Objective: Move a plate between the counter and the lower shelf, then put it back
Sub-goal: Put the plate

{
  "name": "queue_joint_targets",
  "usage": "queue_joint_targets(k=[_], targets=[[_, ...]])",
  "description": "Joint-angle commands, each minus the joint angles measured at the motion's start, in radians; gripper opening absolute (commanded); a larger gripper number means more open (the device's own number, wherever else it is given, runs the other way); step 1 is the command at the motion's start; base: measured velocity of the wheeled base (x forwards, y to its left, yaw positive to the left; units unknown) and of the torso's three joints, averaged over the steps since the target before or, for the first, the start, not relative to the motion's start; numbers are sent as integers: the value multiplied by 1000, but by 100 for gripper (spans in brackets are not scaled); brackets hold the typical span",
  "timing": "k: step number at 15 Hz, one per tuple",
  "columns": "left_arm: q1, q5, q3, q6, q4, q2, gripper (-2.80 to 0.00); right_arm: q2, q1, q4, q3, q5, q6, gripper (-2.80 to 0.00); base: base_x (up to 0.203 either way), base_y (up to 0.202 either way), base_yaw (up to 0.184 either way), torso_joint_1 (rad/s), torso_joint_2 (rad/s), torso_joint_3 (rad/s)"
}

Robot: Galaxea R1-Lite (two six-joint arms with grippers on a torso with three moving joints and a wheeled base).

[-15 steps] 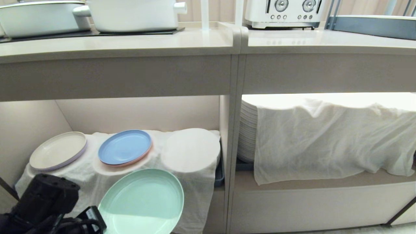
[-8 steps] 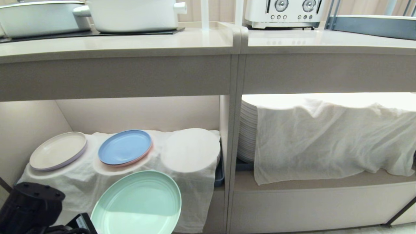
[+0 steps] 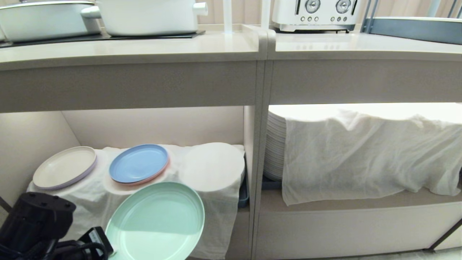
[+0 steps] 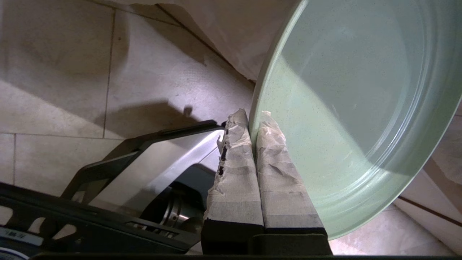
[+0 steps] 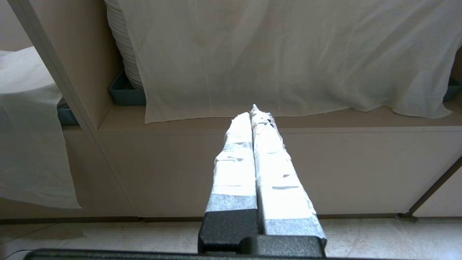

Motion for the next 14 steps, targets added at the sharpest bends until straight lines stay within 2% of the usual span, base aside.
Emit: queue_joint_targets(k=[1, 14], targets=[[-2, 2, -34, -5, 0, 41, -280, 0, 0, 0, 0, 1, 0, -280, 0, 0, 0, 0, 0, 0], [-3, -11, -42, -8, 0, 50, -280, 0, 0, 0, 0, 1, 0, -280, 0, 0, 0, 0, 0, 0]])
